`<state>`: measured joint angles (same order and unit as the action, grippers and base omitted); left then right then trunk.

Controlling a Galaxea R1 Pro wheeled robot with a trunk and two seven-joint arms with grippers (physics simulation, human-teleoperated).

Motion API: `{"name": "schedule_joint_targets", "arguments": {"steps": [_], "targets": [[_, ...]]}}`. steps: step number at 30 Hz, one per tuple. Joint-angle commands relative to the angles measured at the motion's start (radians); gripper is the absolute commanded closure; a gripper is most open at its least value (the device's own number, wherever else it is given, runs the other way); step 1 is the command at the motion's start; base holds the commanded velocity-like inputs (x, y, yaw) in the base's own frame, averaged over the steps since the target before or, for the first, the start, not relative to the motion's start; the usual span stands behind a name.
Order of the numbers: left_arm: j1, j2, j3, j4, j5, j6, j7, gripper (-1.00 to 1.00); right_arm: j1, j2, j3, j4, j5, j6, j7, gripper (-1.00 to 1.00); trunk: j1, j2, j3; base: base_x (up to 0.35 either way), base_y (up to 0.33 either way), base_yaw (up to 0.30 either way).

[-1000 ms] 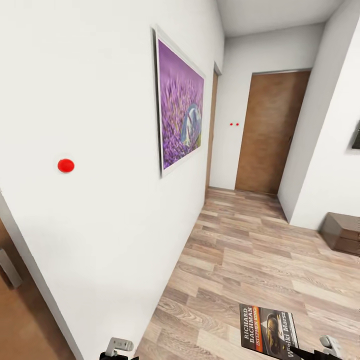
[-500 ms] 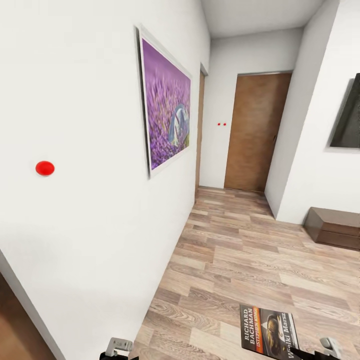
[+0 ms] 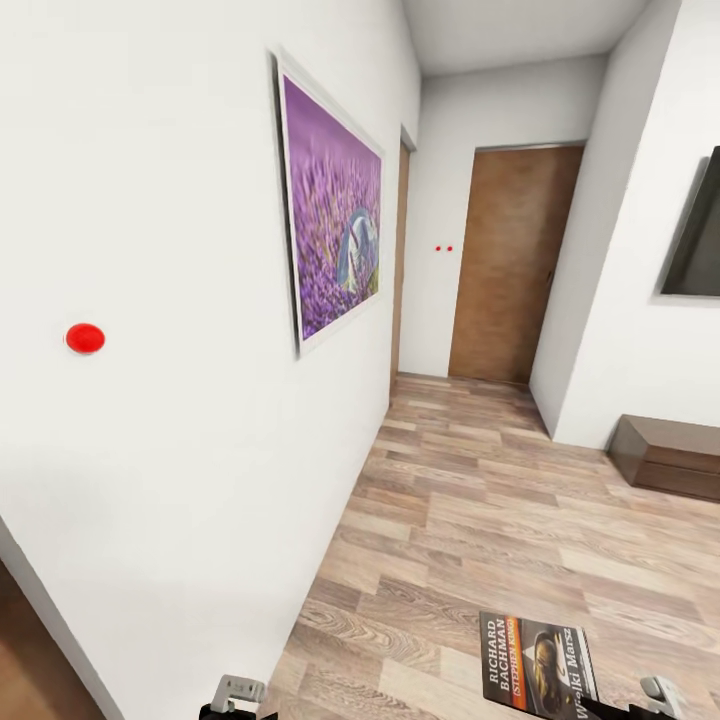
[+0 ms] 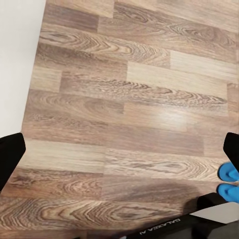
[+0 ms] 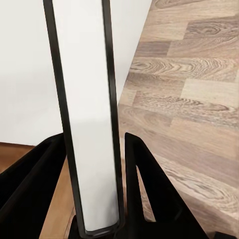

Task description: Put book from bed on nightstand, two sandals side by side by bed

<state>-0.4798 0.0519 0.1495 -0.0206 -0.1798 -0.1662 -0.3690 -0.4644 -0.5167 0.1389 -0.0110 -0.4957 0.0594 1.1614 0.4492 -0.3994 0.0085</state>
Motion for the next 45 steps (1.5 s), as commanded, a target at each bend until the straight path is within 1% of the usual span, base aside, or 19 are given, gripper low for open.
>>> {"name": "schedule_joint_targets", "arguments": {"steps": [1, 8, 19, 29, 35, 38, 45], "targets": [[0.0, 0.0, 0.008, 0.001, -0.01, -0.004, -0.002, -1.0, 0.0, 0.0, 0.004, 0.0, -0.01, 0.006, 0.003, 1.0, 0.001, -0.001, 0.0, 0.246, 0.0, 0.0], [0.0, 0.0, 0.009, 0.001, -0.01, -0.004, -0.002, -1.0, 0.0, 0.0, 0.005, -0.001, -0.01, 0.006, 0.003, 1.0, 0.001, -0.001, 0.0, 0.281, 0.0, 0.0], [0.0, 0.0, 0.009, 0.001, -0.01, -0.004, -0.002, -1.0, 0.0, 0.0, 0.004, -0.001, -0.01, 0.006, 0.003, 1.0, 0.001, -0.001, 0.0, 0.06, 0.0, 0.0], [0.0, 0.0, 0.008, 0.001, -0.01, -0.004, -0.002, -1.0, 0.0, 0.0, 0.004, -0.001, -0.01, 0.007, 0.003, 1.0, 0.001, -0.001, 0.0, 0.251, 0.0, 0.0], [0.0, 0.0, 0.009, 0.001, -0.01, -0.004, -0.002, -1.0, 0.0, 0.0, 0.004, -0.001, -0.01, 0.007, 0.004, 1.0, 0.001, -0.001, 0.0, 0.064, 0.0, 0.0], [0.0, 0.0, 0.009, 0.001, -0.01, -0.004, -0.002, -1.0, 0.0, 0.0, 0.004, -0.001, -0.01, 0.007, 0.004, 1.0, 0.001, -0.001, 0.0, 0.01, 0.0, -0.105], [0.0, 0.0, 0.009, 0.001, -0.01, -0.004, -0.002, -1.0, 0.0, 0.0, 0.004, -0.003, -0.01, 0.006, 0.005, 1.0, 0.001, -0.001, 0.0, 0.002, 0.0, -0.249]]}}
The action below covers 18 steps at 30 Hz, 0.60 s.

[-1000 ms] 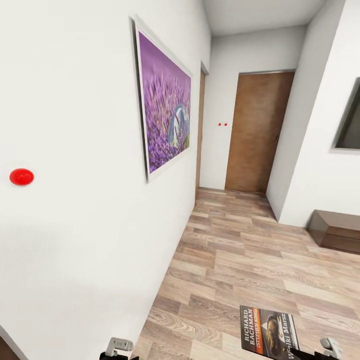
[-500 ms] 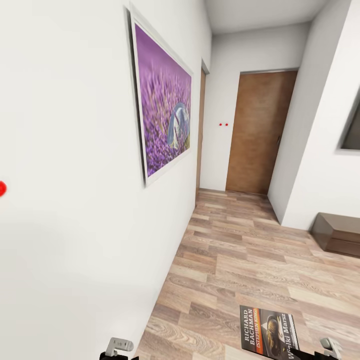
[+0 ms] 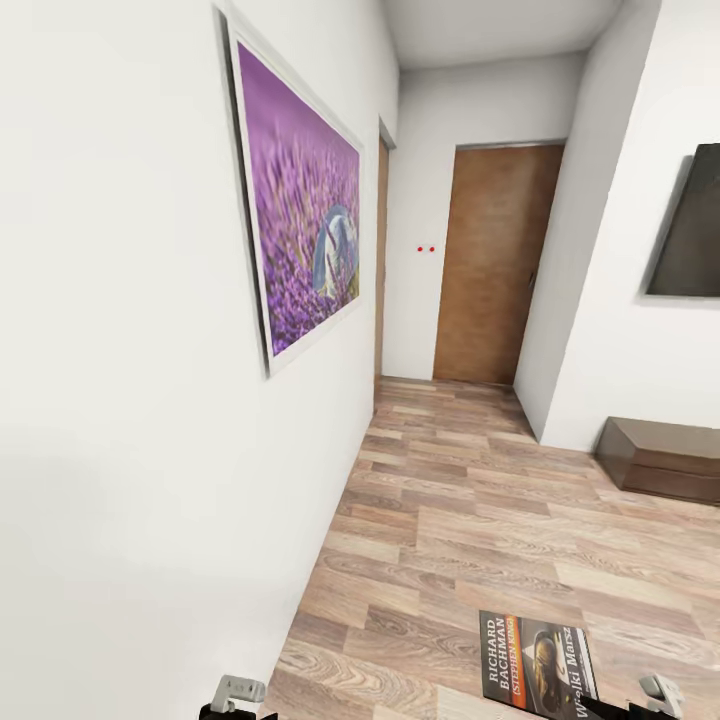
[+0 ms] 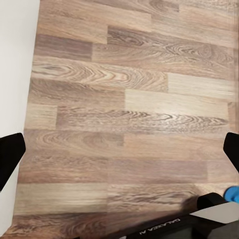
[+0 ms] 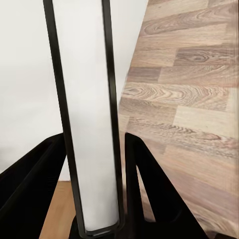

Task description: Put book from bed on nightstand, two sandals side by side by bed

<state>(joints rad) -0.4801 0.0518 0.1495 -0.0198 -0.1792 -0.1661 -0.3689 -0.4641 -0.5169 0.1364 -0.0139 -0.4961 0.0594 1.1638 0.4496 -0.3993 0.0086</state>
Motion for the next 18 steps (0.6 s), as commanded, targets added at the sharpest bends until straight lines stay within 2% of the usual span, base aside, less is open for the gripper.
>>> {"name": "schedule_joint_targets", "arguments": {"steps": [1, 5, 14, 18], "targets": [[0.0, 0.0, 0.008, 0.0, -0.011, -0.004, -0.002, -1.0, -0.001, 0.0, 0.006, 0.0, -0.01, 0.006, 0.003, 1.0, 0.0, -0.001, 0.0, 0.0, 0.0, -0.279], [0.0, 0.0, 0.008, 0.0, -0.011, -0.004, -0.002, -1.0, -0.001, 0.0, 0.007, 0.0, -0.01, 0.006, 0.002, 1.0, 0.0, -0.001, 0.0, 0.029, 0.011, -0.053], [0.0, 0.0, 0.008, 0.0, -0.011, -0.004, -0.002, -1.0, -0.001, 0.0, 0.006, 0.0, -0.01, 0.006, 0.001, 1.0, 0.0, -0.001, 0.0, 0.215, 0.12, -0.005], [0.0, 0.0, 0.008, 0.0, -0.01, -0.004, -0.002, -1.0, -0.001, 0.0, 0.006, 0.0, -0.01, 0.006, 0.002, 1.0, 0.0, -0.001, 0.0, 0.07, 0.025, 0.0]]}}
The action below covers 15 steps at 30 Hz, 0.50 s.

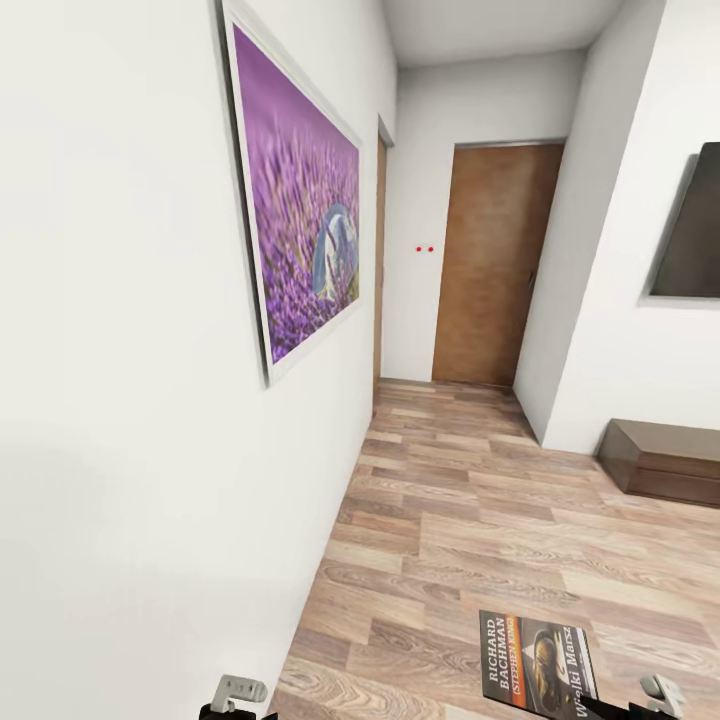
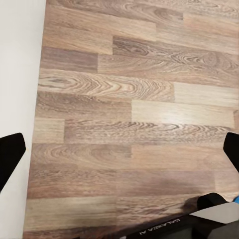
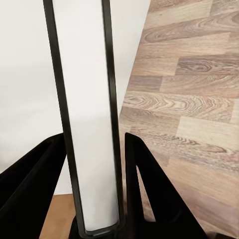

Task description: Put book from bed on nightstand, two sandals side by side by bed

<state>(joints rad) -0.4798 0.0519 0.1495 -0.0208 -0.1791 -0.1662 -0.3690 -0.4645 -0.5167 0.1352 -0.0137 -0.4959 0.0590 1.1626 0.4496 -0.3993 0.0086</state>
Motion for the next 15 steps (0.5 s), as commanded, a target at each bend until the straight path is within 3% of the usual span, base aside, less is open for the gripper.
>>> {"name": "schedule_joint_targets", "arguments": {"steps": [1, 6, 15], "targets": [[0.0, 0.0, 0.008, 0.001, -0.01, -0.004, -0.002, -1.0, 0.0, 0.0, 0.007, 0.0, -0.01, 0.006, 0.003, 1.0, 0.0, -0.001, 0.0, 0.022, 0.008, 0.0], [0.0, 0.0, 0.008, 0.001, -0.01, -0.004, -0.002, -1.0, 0.0, 0.0, 0.007, 0.0, -0.01, 0.007, 0.003, 1.0, 0.0, -0.001, 0.0, 0.038, 0.003, 0.0], [0.0, 0.0, 0.008, 0.002, -0.01, -0.004, -0.002, -1.0, 0.0, 0.0, 0.007, 0.0, -0.01, 0.006, 0.003, 1.0, 0.0, -0.001, 0.0, 0.212, 0.0, 0.0]]}}
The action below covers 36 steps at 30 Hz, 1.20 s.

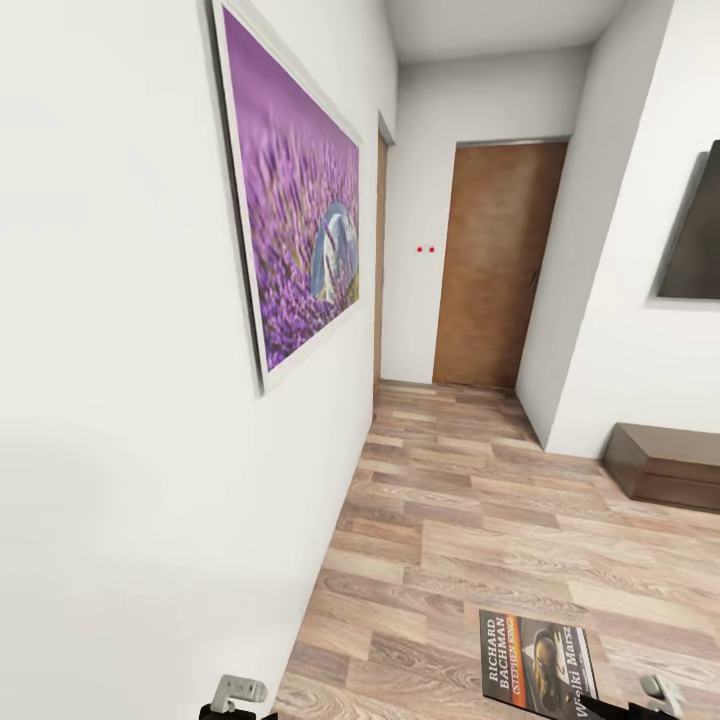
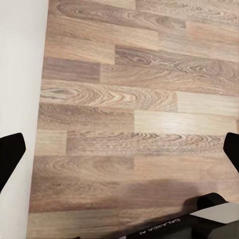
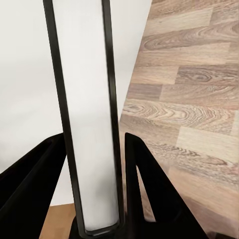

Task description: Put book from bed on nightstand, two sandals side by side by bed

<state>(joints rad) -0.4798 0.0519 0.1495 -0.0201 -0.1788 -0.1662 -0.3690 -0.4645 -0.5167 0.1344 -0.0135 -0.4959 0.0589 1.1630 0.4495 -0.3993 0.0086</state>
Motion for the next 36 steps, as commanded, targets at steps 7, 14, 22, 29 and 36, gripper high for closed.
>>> {"name": "schedule_joint_targets", "arguments": {"steps": [7, 14, 22, 29, 36], "targets": [[0.0, 0.0, 0.008, 0.0, -0.011, -0.004, -0.002, -1.0, 0.0, 0.0, 0.008, 0.0, -0.01, 0.007, 0.005, 1.0, 0.001, -0.001, 0.0, 0.019, 0.0, -0.048], [0.0, 0.0, 0.008, 0.0, -0.011, -0.004, -0.002, -1.0, 0.0, 0.0, 0.008, -0.002, -0.01, 0.007, 0.006, 1.0, 0.001, -0.001, -0.003, 0.001, 0.0, -0.219], [0.0, 0.0, 0.008, 0.0, -0.011, -0.004, -0.002, -1.0, 0.0, 0.0, 0.008, -0.002, -0.01, 0.006, 0.006, 1.0, 0.001, -0.001, -0.006, 0.0, 0.0, -0.26], [0.0, 0.0, 0.008, 0.001, -0.011, -0.004, -0.002, -1.0, 0.0, 0.0, 0.008, -0.002, -0.01, 0.006, 0.006, 1.0, 0.001, -0.001, -0.01, 0.0, 0.0, -0.263], [0.0, 0.0, 0.008, 0.001, -0.011, -0.004, -0.002, -1.0, 0.0, 0.0, 0.008, -0.002, -0.01, 0.006, 0.006, 1.0, 0.001, -0.001, -0.012, 0.0, 0.0, -0.181]]}}
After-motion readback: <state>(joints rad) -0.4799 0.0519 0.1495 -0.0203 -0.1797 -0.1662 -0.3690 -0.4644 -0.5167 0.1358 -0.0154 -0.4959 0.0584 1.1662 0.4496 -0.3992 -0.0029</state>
